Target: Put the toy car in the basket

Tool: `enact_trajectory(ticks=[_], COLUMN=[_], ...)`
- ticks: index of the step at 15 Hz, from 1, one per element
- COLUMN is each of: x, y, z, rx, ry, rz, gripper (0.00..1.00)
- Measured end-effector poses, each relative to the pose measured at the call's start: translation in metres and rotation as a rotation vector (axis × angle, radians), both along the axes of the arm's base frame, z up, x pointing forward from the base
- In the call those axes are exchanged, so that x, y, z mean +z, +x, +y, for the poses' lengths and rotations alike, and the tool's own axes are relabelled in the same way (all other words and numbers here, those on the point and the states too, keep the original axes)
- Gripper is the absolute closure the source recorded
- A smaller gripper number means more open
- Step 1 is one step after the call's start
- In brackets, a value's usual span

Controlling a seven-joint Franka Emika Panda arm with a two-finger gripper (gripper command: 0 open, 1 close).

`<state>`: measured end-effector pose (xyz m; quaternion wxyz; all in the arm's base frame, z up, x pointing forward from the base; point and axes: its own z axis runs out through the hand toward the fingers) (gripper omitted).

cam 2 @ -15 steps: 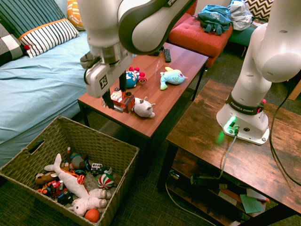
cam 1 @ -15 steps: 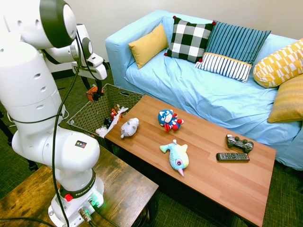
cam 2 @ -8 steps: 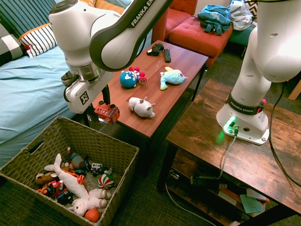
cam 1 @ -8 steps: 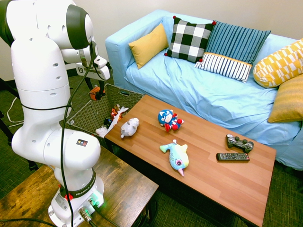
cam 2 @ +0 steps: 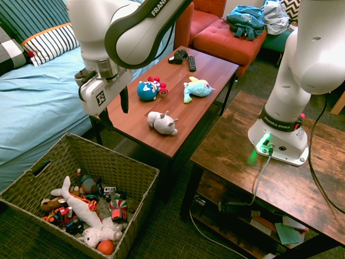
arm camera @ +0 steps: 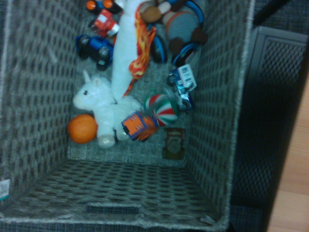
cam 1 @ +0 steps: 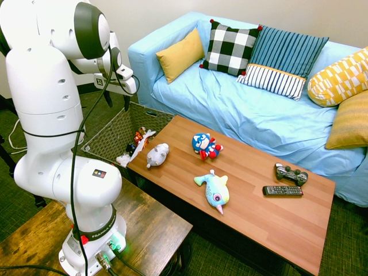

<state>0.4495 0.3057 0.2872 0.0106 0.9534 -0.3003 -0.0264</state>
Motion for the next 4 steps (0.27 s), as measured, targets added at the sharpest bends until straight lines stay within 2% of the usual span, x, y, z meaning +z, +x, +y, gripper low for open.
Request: enact_trajectory(ticks=[4], x=[-0.031], y=[0.010], z=[-0.196], rx=[-0.207], ry=[0.024], rz=[-0.024], gripper=[0.00])
